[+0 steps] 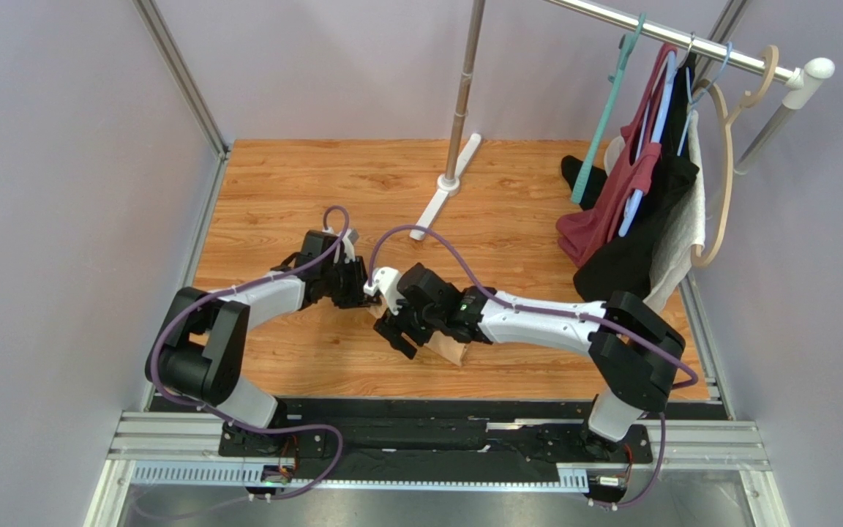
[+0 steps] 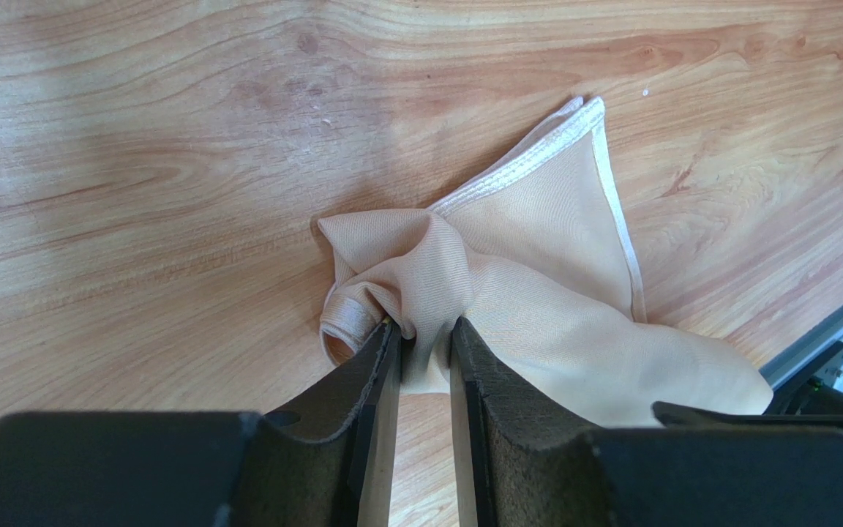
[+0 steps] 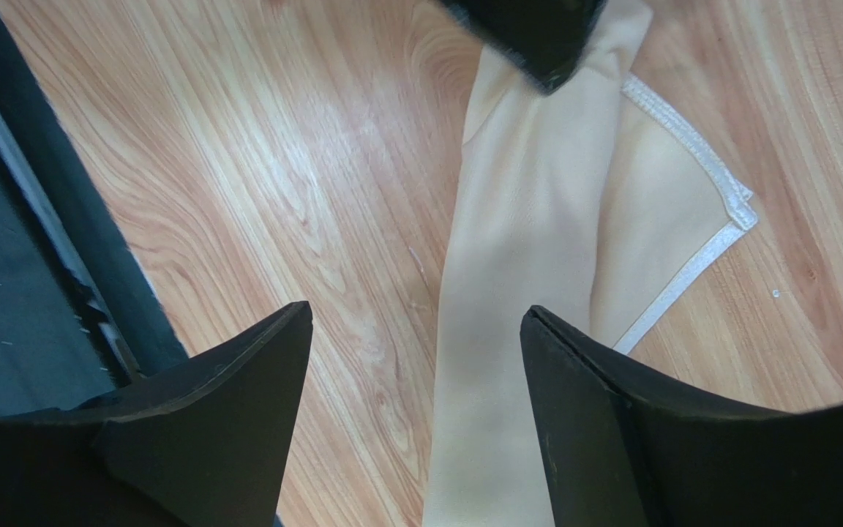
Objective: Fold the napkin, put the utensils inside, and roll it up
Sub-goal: Roll the napkin with the utensil
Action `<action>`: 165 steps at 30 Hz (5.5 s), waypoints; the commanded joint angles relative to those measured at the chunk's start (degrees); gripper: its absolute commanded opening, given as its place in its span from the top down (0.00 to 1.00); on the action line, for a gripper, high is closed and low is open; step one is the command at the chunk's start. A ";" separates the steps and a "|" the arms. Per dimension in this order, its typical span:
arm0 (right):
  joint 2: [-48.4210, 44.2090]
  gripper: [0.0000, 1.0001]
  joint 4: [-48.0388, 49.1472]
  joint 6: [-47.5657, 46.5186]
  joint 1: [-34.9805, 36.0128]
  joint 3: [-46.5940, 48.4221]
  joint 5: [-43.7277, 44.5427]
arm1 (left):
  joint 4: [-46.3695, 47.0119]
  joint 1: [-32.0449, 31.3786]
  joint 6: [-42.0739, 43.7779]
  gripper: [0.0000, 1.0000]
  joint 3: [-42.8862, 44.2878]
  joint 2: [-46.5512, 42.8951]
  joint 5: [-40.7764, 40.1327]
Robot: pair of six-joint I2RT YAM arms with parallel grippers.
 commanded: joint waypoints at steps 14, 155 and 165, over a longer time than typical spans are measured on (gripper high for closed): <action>10.00 0.38 5.36 -8.44 3.27 0.29 15.99 | -2.26 -0.02 1.80 0.71 2.24 1.42 0.13; 25.21 0.75 15.12 19.95 -20.99 5.56 -51.06 | 18.74 -0.02 -5.14 0.34 -8.39 -4.47 -1.72; 26.18 0.75 14.42 19.16 -21.43 6.27 -50.45 | 23.31 -0.02 -7.16 0.33 -11.20 -6.23 -2.07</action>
